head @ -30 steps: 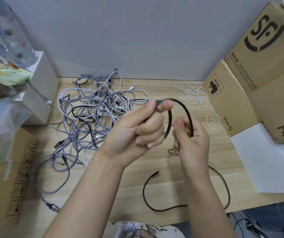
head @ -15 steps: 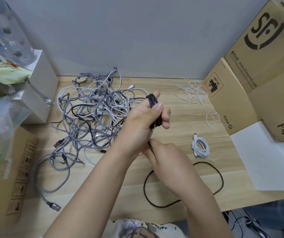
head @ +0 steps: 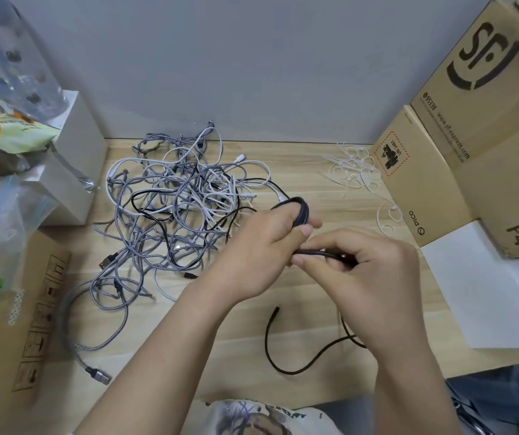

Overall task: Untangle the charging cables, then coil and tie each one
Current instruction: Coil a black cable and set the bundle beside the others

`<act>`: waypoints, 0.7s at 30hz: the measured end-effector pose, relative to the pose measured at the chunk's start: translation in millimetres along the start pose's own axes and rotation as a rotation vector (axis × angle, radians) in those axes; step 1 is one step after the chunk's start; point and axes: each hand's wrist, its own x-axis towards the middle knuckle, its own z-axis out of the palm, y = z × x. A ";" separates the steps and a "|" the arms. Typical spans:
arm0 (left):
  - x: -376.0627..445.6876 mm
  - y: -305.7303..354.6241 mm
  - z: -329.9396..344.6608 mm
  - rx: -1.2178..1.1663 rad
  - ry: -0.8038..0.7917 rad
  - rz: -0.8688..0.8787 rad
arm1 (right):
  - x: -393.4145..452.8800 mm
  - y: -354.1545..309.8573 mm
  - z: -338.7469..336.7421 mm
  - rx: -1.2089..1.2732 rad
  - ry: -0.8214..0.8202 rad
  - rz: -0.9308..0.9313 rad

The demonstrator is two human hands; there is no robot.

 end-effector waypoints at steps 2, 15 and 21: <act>-2.7 -0.2 -2.7 -0.157 -0.045 -0.055 | 2.4 -2.0 -5.9 0.087 0.076 -0.028; -8.6 9.9 -16.1 -1.108 -0.567 0.165 | 14.5 3.2 11.6 0.527 0.018 0.163; -3.7 17.6 -12.9 -1.171 -0.329 0.186 | 8.8 2.6 25.9 0.664 -0.177 0.510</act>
